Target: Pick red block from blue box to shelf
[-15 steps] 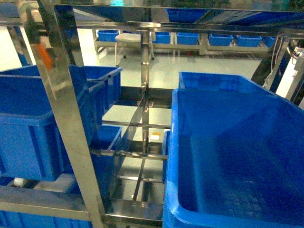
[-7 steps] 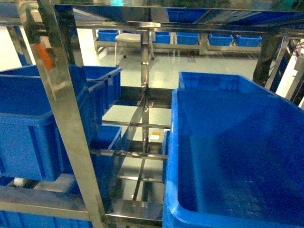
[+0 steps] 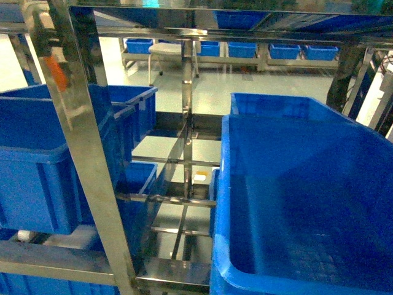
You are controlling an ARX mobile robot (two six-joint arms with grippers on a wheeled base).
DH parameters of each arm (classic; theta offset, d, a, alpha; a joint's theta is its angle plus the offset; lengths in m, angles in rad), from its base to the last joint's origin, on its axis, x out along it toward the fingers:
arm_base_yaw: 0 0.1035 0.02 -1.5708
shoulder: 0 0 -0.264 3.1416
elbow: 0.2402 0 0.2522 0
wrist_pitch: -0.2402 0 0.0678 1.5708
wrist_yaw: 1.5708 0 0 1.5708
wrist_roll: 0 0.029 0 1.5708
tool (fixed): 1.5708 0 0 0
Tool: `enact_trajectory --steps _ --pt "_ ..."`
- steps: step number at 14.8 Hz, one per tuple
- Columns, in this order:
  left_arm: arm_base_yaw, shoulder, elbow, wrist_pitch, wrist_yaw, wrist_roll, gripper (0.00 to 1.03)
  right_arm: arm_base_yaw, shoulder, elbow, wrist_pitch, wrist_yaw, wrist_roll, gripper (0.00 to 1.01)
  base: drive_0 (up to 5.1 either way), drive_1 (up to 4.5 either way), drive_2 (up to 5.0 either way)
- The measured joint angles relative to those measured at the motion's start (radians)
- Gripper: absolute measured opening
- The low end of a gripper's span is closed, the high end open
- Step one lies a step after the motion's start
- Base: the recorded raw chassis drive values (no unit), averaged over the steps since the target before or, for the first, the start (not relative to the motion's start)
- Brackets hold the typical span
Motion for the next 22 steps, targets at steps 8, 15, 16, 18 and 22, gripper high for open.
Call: enact_trajectory --steps 8,15,16,18,22 --pt "0.000 0.000 0.000 0.000 0.000 0.000 0.98 0.021 -0.116 -0.016 -0.075 0.018 -0.034 1.00 -2.4 1.28 1.3" --pt "0.000 0.000 0.000 0.000 0.000 0.000 0.98 0.044 -0.580 -0.009 -0.468 0.037 -0.022 0.98 0.0 0.00 0.0" --pt "0.000 0.000 0.000 0.000 0.000 0.000 0.98 0.042 -0.683 0.005 -0.565 0.058 -0.023 0.98 0.0 0.00 0.0" --pt "0.000 0.000 0.000 0.000 0.000 0.000 0.98 0.040 -0.832 0.008 -0.686 0.074 -0.041 0.98 0.0 0.00 0.0" --pt "0.000 0.000 0.000 0.000 0.002 0.000 0.98 0.043 -0.920 -0.047 -0.557 0.085 -0.094 0.84 0.0 0.00 0.0"
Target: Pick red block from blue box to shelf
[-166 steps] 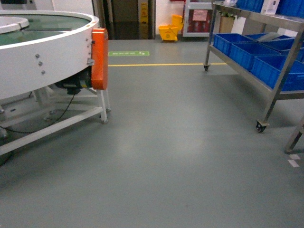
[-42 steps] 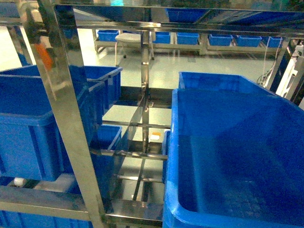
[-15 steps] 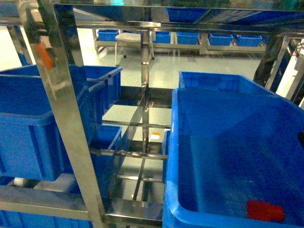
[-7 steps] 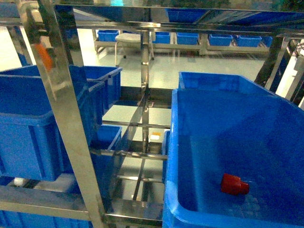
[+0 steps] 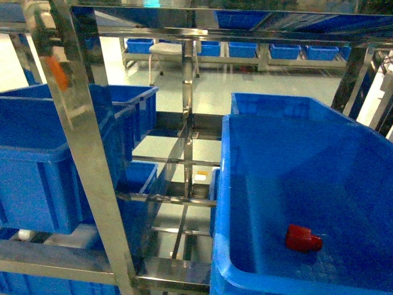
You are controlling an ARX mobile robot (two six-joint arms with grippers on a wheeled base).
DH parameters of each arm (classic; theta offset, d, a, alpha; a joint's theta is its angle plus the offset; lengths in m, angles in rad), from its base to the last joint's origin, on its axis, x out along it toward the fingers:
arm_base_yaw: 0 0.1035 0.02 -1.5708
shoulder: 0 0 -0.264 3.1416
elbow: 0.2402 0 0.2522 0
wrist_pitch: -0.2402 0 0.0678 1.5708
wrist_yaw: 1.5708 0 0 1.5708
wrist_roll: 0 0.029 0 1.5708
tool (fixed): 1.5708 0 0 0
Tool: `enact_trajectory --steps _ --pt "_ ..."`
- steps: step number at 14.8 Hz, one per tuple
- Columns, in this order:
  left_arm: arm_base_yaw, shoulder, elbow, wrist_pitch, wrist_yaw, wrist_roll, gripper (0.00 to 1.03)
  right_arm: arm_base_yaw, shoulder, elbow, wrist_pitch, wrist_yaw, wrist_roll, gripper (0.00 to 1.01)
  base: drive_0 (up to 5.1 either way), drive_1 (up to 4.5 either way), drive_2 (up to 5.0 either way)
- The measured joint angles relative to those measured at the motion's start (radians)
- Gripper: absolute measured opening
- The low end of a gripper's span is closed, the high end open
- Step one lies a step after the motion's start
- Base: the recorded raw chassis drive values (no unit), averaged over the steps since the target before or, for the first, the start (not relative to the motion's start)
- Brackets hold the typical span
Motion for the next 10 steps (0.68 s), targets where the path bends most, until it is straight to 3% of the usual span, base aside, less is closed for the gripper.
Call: enact_trajectory --steps 5,6,7,10 --pt "0.000 0.000 0.000 0.000 0.000 0.000 0.98 -0.114 -0.132 -0.124 -0.007 -0.113 0.004 0.24 0.0 0.00 0.0" --pt "0.000 0.000 0.000 0.000 0.000 0.000 0.98 -0.199 -0.163 -0.142 -0.017 -0.193 0.005 0.09 0.0 0.00 0.0" --pt "0.000 0.000 0.000 0.000 -0.001 0.000 0.98 -0.214 -0.185 -0.155 -0.025 -0.190 0.006 0.01 0.0 0.00 0.0" --pt "0.000 0.000 0.000 0.000 0.000 0.000 0.98 -0.207 -0.246 -0.185 -0.060 -0.203 0.011 0.01 0.0 0.00 0.0"
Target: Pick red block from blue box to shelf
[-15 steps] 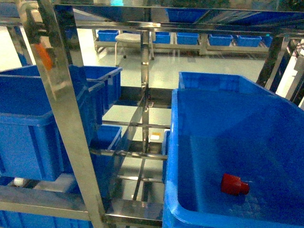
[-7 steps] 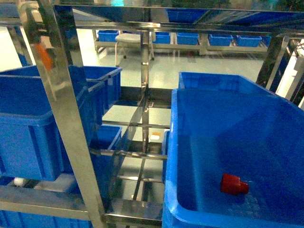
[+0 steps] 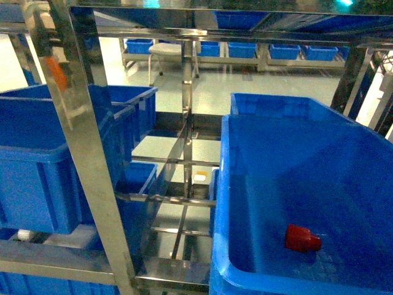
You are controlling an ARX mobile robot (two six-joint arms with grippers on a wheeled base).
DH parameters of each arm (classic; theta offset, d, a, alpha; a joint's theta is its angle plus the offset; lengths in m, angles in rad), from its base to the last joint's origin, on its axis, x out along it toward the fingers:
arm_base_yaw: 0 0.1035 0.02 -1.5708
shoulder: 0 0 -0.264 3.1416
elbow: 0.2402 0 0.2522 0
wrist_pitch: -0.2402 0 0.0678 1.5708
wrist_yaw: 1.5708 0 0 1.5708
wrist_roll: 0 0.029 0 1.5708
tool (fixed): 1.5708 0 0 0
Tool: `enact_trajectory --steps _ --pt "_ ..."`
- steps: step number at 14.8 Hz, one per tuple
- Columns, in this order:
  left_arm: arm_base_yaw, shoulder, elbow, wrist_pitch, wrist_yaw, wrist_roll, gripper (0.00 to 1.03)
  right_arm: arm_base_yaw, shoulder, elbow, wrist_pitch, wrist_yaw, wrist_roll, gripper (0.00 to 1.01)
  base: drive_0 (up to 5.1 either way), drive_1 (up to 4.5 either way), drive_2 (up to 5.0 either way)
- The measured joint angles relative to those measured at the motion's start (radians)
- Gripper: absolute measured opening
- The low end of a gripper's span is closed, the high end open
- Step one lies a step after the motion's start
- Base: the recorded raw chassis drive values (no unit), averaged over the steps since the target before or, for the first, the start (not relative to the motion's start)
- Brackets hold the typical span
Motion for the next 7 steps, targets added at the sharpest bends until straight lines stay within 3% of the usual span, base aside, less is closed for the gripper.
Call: enact_trajectory --steps 5,7 --pt "0.000 0.000 0.000 0.000 0.001 0.000 0.98 0.000 -0.096 -0.041 -0.036 0.000 0.002 0.01 0.0 0.00 0.0" --pt "0.000 0.000 0.000 0.000 -0.001 0.000 0.98 0.000 -0.242 -0.041 -0.224 0.000 0.004 0.01 0.0 0.00 0.0"
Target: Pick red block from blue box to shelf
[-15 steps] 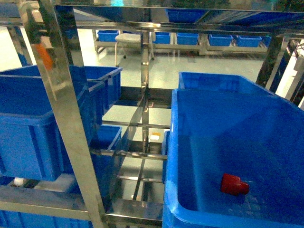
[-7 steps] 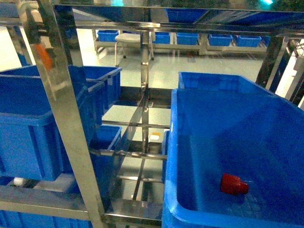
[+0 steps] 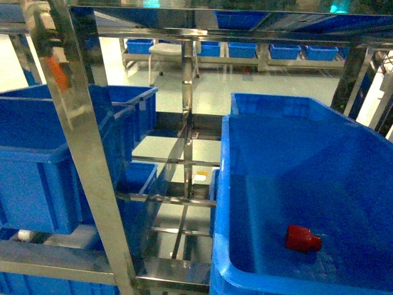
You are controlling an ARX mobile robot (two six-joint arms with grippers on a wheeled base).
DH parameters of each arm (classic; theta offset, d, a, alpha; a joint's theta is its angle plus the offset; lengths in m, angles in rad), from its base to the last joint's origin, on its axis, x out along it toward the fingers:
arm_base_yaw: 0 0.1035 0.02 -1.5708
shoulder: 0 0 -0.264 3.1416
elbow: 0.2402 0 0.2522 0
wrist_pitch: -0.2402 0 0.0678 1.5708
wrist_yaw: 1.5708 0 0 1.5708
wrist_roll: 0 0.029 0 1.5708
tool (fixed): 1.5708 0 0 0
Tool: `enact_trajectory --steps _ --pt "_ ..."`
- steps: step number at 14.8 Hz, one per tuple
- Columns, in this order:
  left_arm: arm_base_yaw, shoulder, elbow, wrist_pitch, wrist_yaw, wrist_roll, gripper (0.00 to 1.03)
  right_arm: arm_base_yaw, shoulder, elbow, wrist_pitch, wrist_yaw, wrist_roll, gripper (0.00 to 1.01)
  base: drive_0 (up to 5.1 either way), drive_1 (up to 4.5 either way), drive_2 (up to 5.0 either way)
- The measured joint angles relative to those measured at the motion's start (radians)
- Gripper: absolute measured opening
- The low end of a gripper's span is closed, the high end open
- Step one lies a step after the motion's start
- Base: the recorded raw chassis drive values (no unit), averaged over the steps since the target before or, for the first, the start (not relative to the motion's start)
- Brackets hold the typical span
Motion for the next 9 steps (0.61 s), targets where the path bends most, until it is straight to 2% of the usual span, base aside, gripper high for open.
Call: enact_trajectory --steps 1,2,7,8,9 --pt "0.000 0.000 0.000 0.000 0.002 0.000 0.98 0.000 -0.029 0.002 0.025 -0.002 0.000 0.01 0.0 0.00 0.0" --pt "0.000 0.000 0.000 0.000 0.002 0.000 0.98 0.000 -0.027 0.000 -0.005 0.000 0.000 0.01 0.0 0.00 0.0" --pt "0.000 0.000 0.000 0.000 0.001 0.000 0.98 0.000 -0.027 0.000 0.004 -0.001 0.000 0.01 0.0 0.00 0.0" --pt "0.000 0.000 0.000 0.000 0.001 0.000 0.98 0.000 -0.027 0.000 0.004 -0.001 0.000 0.06 0.0 0.00 0.0" --pt "0.000 0.000 0.000 0.000 0.002 0.000 0.98 0.000 -0.027 0.000 0.004 -0.001 0.000 0.20 0.0 0.00 0.0"
